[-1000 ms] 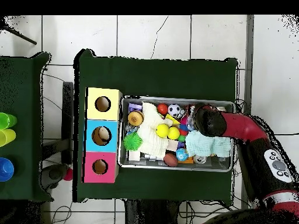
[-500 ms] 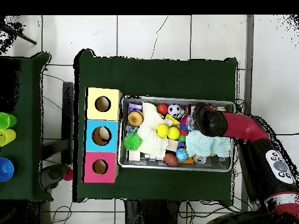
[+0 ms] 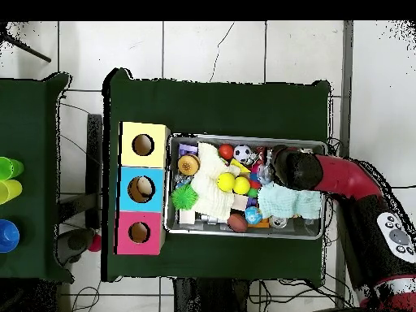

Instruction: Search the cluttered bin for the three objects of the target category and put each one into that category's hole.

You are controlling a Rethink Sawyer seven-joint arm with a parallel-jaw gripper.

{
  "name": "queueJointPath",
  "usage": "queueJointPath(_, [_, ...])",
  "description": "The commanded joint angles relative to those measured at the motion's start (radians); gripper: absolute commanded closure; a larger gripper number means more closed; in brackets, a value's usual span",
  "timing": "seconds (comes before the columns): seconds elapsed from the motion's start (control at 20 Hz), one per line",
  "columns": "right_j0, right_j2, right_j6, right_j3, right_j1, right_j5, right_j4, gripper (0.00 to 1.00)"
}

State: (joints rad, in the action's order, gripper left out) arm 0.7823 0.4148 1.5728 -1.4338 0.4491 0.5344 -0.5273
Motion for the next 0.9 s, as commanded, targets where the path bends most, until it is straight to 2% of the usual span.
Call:
queueJointPath(0.05, [-0.014, 0.038, -0.076, -0.113, 0.006, 0.144, 0.02, 1.0])
queueJointPath(0.45, [-0.011, 0.043, -0.076, -0.107, 0.004, 0.141, 0.024, 1.0])
queueJointPath(0.9, [-0.011, 0.044, -0.076, -0.127, 0.035, 0.143, 0.027, 1.0])
